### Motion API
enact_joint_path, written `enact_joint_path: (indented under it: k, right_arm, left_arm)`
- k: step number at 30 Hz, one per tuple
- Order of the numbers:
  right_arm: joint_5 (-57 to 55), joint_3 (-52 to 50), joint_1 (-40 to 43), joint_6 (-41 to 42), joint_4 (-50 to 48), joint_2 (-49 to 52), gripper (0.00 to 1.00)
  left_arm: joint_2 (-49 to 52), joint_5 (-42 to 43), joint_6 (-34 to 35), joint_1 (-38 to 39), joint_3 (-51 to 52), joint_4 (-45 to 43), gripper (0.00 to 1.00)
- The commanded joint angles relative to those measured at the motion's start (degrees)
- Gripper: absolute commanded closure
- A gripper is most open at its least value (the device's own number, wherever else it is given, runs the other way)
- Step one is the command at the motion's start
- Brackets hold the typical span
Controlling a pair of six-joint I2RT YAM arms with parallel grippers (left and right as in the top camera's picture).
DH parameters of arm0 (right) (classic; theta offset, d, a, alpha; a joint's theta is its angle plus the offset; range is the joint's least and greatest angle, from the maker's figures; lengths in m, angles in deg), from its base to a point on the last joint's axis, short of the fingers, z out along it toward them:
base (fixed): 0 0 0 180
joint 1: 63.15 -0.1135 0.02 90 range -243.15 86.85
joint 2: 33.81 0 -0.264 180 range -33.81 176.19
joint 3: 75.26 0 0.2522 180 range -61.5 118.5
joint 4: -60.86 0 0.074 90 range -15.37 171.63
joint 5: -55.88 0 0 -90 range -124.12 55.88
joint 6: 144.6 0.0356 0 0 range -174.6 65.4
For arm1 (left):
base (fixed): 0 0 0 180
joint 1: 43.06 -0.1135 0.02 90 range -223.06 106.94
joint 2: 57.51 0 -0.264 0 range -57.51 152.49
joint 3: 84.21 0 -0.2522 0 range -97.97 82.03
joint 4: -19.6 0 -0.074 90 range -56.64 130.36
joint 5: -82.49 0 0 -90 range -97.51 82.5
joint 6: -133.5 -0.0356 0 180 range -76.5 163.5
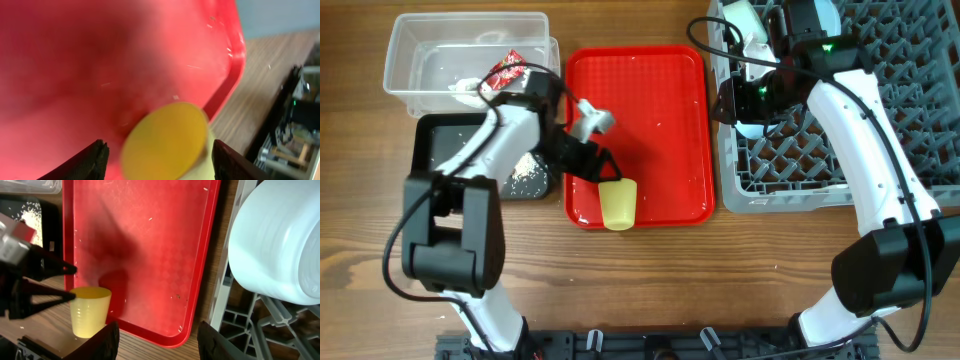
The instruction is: Sort waste into correct bins and load items into the dishwasher rack
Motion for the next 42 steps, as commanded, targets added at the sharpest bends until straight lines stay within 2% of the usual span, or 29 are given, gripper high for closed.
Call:
enact_joint_path:
  k: [1, 6, 8, 12, 13, 14, 15, 19, 21, 22, 23, 24, 26, 28, 30, 33, 37, 41, 42]
  right_arm:
    - [0.98, -0.57, -0.02, -1.03, 0.02, -1.09, 0.48]
    - [0.98, -0.57, -0.02, -1.03, -0.04, -1.09, 0.48]
    - [0.96, -0.57, -0.02, -1.03, -0.24, -1.09, 0.49]
    - [0.96, -0.57, -0.02, -1.01, -0.39, -1.09, 0.48]
    - [0.96, -0.57, -0.02, -1.05, -0.46, -1.09, 0.48]
    - [0.98, -0.57, -0.02, -0.98, -0.59, -1.09, 0.48]
    - [0.98, -0.57, -0.02, -0.96, -0.7, -1.09, 0.48]
    - [1.03, -0.57, -0.02, -0.96, -1.57, -1.09, 0.48]
    - [0.96, -0.57, -0.02, -1.01, -1.95, -1.09, 0.48]
    - [0.98, -0.57, -0.02, -0.96, -2.64, -1.09, 0.48]
    - [0.98, -0.57, -0.02, -0.55, -3.56, -1.09, 0.48]
    - [0.96, -0.57, -0.02, 0.31, -4.33, -1.09, 0.45]
    - [0.96, -0.57, -0.02, 0.42, -4.28, -1.09, 0.39]
    - [0.96, -0.57, -0.02, 0.44, -3.98, -1.09, 0.32]
    - [0.98, -0.57, -0.02, 0.44, -3.93, -1.09, 0.27]
    - [0.96, -0.57, -0.02, 0.44, -3.91, -1.09, 0.27]
    - [0.98, -0.57, -0.02, 0.46, -3.91, -1.09, 0.25]
    - [0.96, -0.57, -0.02, 0.46, -3.17, -1.09, 0.22]
    - [0.96, -0.57, -0.02, 0.46, -3.15, -1.09, 0.22]
  left_arm:
    - [0.17, 0.37, -4.24, 4.55, -0.61, -0.13, 0.33]
    - [0.17, 0.42, -4.24, 5.14, -0.61, 3.19, 0.36]
    - [0.17, 1.05, -4.2, 5.14, -0.61, 5.07, 0.49]
    - [0.17, 8.87, -4.17, 5.14, -0.61, 8.61, 0.64]
    - [0.17, 9.9, -4.15, 5.14, -0.61, 9.05, 0.73]
    - [0.17, 10.14, -3.5, 5.14, -0.61, 9.18, 0.91]
    - [0.17, 10.82, -3.28, 5.14, -0.61, 9.68, 0.96]
    - [0.17, 12.9, -0.59, 5.29, -0.61, 10.91, 0.96]
    - [0.17, 12.9, 1.27, 5.79, -0.61, 7.72, 0.96]
    - [0.17, 12.87, 1.84, 5.79, -0.61, 6.34, 0.93]
    - [0.17, 12.02, 5.92, 5.79, -0.61, 4.31, 0.84]
    - [0.17, 10.1, 11.43, 5.79, -0.61, 2.93, 0.77]
    - [0.17, 9.6, 14.4, 5.79, -0.61, 2.75, 0.68]
    - [0.17, 9.6, 15.54, 5.79, -0.61, 2.71, 0.66]
    - [0.17, 8.63, 20.13, 5.79, -0.61, 1.64, 0.66]
    - [0.17, 8.07, 23.58, 5.79, -0.61, 0.57, 0.66]
    - [0.17, 7.85, 23.91, 5.79, -0.61, 0.15, 0.65]
    - [0.17, 7.26, 26.36, 5.79, -0.59, -1.55, 0.54]
    - [0.17, 6.75, 26.58, 5.88, -0.59, -1.73, 0.54]
